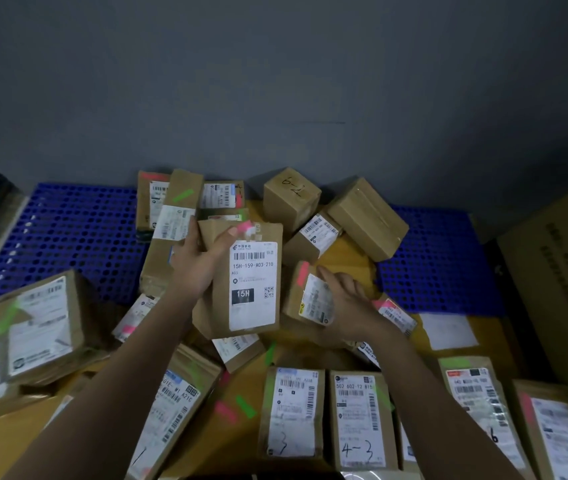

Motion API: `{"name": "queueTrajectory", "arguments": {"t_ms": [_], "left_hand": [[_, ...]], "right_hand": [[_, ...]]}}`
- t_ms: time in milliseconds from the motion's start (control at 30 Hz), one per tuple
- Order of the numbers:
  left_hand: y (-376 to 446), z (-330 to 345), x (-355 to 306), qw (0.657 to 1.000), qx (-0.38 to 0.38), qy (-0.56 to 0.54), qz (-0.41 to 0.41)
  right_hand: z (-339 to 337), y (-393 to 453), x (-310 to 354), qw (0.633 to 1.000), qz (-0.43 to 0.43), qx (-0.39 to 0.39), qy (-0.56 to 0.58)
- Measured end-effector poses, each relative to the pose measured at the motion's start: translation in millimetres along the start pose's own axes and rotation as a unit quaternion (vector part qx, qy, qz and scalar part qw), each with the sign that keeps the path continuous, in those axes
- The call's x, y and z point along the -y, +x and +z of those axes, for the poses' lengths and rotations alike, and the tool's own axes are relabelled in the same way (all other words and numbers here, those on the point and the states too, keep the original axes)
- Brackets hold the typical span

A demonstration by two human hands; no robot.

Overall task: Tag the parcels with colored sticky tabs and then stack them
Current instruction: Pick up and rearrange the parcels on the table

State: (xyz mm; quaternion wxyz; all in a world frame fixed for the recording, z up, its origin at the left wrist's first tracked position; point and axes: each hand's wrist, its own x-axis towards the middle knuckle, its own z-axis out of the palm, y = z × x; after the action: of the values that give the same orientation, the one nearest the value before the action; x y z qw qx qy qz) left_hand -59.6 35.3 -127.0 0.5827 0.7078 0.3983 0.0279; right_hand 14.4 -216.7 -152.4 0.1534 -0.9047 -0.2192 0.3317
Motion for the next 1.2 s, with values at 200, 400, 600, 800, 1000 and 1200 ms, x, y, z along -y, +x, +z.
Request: {"name": "queueTrajectory", "arguments": {"t_ms": [200,400,600,800,1000,1200], "left_hand": [[10.0,-1.1,-15.5,1.000,-0.004,0.000,0.014],[39.1,1.9,-27.8,0.999,0.017,-0.036,0.002],[67.6,33.4,-48.8,0.997,0.049,-0.060,-0.005],[90.6,58.1,-61.2,0.993,0.097,-0.062,0.010],[106.8,66.1,-50.3,0.991,0.112,-0.077,-0.004],[101.1,70.3,-57.9,0.988,0.122,-0.091,0.006]], "right_hand": [[-21.6,23.0,2.3,0.986,0.011,-0.014,0.166],[-42.1,89.6,-19.8,0.965,0.038,-0.254,0.059],[-53.7,146.3,-48.2,0.951,0.167,-0.233,-0.115],[-47.1,183.7,-77.0,0.923,0.185,-0.265,-0.209],[-54.2,189.6,-84.7,0.921,0.152,-0.318,-0.168],[-89.2,128.2,-59.6,0.868,0.037,-0.477,0.132]]}}
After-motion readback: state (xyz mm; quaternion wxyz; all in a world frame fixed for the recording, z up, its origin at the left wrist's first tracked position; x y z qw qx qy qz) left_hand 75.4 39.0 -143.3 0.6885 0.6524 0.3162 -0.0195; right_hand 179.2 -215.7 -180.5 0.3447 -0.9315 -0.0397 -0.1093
